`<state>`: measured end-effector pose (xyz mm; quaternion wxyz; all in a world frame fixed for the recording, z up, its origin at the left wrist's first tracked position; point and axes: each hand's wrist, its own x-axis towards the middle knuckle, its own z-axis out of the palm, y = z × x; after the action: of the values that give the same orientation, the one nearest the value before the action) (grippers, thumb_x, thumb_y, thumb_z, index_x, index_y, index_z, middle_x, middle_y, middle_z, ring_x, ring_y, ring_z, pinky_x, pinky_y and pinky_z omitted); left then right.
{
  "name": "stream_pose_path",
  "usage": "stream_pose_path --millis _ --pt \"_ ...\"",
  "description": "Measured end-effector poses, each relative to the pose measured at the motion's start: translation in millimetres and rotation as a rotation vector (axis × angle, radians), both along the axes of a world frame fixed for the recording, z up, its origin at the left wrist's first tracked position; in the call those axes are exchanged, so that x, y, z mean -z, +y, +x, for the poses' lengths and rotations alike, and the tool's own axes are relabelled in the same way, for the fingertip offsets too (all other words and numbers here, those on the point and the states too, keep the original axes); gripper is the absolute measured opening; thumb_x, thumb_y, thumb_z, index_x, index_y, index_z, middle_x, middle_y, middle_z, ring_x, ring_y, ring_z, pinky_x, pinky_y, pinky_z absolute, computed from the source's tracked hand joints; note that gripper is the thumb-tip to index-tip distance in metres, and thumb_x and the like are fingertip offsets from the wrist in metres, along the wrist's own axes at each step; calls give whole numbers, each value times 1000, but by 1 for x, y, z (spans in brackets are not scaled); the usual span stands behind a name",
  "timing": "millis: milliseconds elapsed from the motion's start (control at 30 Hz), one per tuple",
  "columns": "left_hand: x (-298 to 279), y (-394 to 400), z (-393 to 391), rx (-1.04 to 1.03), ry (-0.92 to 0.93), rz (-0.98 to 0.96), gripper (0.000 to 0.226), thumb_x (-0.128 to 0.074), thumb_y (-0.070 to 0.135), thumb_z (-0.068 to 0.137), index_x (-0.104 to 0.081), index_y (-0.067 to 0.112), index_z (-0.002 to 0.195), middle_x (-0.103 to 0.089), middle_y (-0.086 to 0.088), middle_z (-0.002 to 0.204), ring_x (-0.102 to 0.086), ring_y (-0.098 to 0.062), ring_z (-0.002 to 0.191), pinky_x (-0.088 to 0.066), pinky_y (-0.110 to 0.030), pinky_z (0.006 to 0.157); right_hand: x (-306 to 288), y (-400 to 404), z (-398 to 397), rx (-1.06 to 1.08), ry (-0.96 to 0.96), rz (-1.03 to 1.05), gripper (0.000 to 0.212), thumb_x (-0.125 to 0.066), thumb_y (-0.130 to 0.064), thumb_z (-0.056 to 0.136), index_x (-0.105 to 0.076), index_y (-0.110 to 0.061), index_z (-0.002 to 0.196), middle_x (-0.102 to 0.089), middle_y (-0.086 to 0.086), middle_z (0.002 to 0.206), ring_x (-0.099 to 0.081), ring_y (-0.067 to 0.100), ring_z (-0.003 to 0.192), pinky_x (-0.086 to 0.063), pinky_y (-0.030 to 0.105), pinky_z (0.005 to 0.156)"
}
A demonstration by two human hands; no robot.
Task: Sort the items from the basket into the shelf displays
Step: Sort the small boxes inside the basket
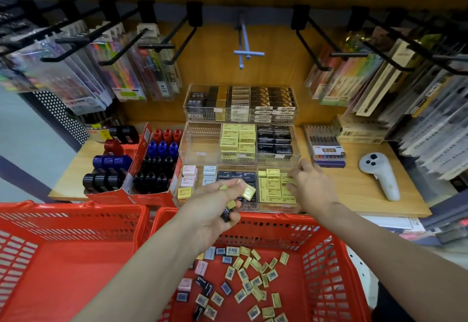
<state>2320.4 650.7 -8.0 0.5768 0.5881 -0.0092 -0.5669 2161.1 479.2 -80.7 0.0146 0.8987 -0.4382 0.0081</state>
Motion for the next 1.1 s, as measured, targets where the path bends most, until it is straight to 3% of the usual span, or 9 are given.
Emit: stream_pose_path --millis 300,433,567,733,833,900,967,1100 --pt "-1 3 0 -1 -3 5 20 -80 11 79 -76 14 98 -63 -4 83 -52 -11 62 -42 -20 47 3 -4 3 2 -253 37 33 -67 -29 91 -65 -19 123 -55 1 124 -53 23 115 -54 37 88" --pt "-3 0 -1 -35 48 7 18 -78 10 79 -75 15 96 -58 -5 80 -47 -12 64 -41 -18 45 -22 22 3 -132 -681 362 40 -74 -39 80 -67 -27 117 -62 -15 95 -59 -2 85 -45 8 77" --pt "-7 -6 -5 -85 59 10 26 -79 13 80 -73 13 105 -57 -5 82 -46 -12 66 -40 -18 42 -53 50 7 -311 -839 549 45 -77 -48 73 -69 -32 114 -68 -17 93 -62 0 92 -46 10 78" --pt "-9 -10 -13 -48 83 9 23 -79 11 80 -73 15 102 -61 -6 86 -47 -12 68 -40 -18 43 -60 61 6 -336 -841 406 34 -82 -36 75 -73 -26 107 -69 -16 94 -63 0 92 -47 16 83" --pt "-8 -11 -15 -39 57 34 21 -79 13 80 -73 14 99 -63 -5 92 -47 -12 70 -42 -18 45 -52 52 -1 -319 -777 327 35 -75 -40 80 -72 -25 111 -65 -20 98 -59 -3 89 -45 12 80" --pt "-7 -13 -14 -55 68 36 22 -79 14 80 -71 12 100 -60 -5 93 -48 -12 72 -44 -19 47 -42 38 -9 -200 -687 258 37 -74 -40 81 -71 -22 113 -62 -18 98 -54 -3 80 -41 10 76" --pt "-6 -15 -12 -98 125 19 16 -77 11 84 -66 8 96 -55 -7 90 -48 -15 72 -45 -22 50 -28 23 -16 -33 -528 214 38 -76 -35 82 -71 -18 115 -65 -8 100 -53 3 76 -43 17 73" --pt "-6 -17 -11 -128 192 -48 12 -58 4 93 -63 2 104 -52 -11 84 -51 -21 74 -46 -29 57 -5 14 -14 110 -343 249 39 -75 -35 85 -70 -17 120 -71 2 108 -66 18 95 -52 29 78"
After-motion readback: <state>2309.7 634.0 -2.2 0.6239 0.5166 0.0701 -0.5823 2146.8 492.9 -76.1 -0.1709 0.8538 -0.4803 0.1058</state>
